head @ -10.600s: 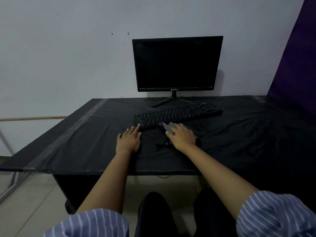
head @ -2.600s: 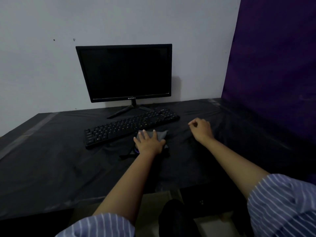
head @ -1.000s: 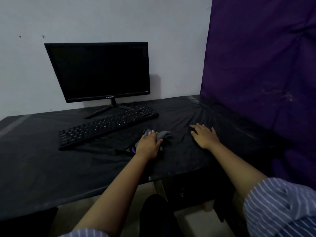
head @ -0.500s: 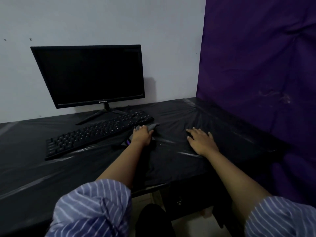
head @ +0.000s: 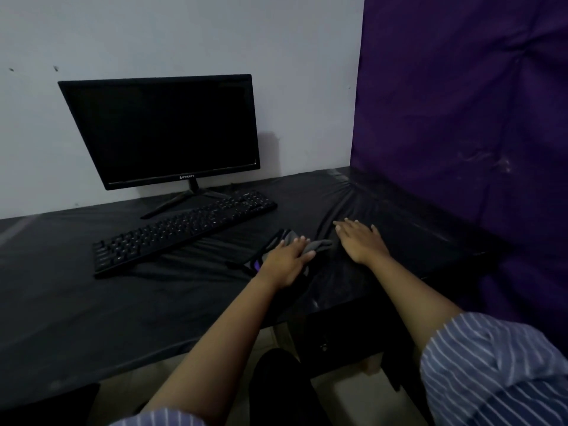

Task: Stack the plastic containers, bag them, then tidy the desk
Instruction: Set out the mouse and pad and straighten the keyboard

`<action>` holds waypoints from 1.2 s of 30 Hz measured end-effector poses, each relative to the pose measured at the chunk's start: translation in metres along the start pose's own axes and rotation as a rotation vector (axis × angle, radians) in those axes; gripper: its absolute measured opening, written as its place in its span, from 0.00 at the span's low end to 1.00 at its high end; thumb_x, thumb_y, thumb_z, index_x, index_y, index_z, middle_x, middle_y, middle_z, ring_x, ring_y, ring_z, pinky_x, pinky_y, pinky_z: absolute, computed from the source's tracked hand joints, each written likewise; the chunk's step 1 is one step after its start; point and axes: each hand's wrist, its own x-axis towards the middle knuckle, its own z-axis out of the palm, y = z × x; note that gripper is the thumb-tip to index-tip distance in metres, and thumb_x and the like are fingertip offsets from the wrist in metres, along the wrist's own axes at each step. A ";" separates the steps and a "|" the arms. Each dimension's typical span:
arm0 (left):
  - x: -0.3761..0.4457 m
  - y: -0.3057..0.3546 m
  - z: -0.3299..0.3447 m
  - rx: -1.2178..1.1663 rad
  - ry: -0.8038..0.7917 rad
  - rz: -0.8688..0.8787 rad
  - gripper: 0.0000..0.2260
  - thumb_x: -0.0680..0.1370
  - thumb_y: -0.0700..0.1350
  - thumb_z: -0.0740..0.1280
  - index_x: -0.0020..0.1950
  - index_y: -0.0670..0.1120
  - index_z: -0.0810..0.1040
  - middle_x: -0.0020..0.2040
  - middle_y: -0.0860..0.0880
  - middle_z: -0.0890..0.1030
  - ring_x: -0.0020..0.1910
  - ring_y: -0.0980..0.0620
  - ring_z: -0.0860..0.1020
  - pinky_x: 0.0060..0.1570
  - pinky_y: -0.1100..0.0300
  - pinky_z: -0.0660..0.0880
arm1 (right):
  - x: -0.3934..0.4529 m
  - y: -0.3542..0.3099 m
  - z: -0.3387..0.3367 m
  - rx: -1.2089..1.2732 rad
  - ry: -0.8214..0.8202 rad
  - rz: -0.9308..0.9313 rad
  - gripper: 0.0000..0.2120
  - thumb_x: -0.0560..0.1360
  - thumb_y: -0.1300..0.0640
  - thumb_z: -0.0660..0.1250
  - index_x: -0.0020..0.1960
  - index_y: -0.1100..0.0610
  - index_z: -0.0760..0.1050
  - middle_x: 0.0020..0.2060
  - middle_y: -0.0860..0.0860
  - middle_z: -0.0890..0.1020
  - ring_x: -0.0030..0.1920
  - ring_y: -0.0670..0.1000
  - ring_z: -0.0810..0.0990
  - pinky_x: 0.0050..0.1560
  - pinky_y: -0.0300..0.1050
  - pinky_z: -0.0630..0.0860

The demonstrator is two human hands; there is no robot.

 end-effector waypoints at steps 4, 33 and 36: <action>0.000 0.002 0.002 0.097 0.067 -0.057 0.28 0.82 0.59 0.49 0.79 0.47 0.55 0.79 0.48 0.54 0.78 0.51 0.50 0.75 0.49 0.43 | -0.001 0.000 0.000 -0.011 -0.012 0.013 0.24 0.83 0.45 0.40 0.78 0.44 0.56 0.79 0.46 0.54 0.79 0.49 0.51 0.78 0.56 0.43; -0.036 0.041 0.014 0.094 0.084 -0.077 0.26 0.83 0.55 0.52 0.77 0.43 0.59 0.78 0.45 0.59 0.77 0.50 0.56 0.74 0.55 0.49 | -0.009 -0.002 -0.012 0.037 -0.058 -0.008 0.24 0.84 0.49 0.41 0.78 0.49 0.59 0.79 0.50 0.56 0.79 0.52 0.53 0.77 0.56 0.46; -0.045 0.049 0.022 0.101 0.114 -0.071 0.26 0.83 0.55 0.52 0.77 0.43 0.59 0.78 0.45 0.60 0.77 0.50 0.57 0.75 0.55 0.50 | -0.012 0.005 -0.023 0.224 -0.089 -0.032 0.23 0.84 0.48 0.43 0.74 0.50 0.68 0.77 0.51 0.62 0.77 0.54 0.59 0.77 0.50 0.52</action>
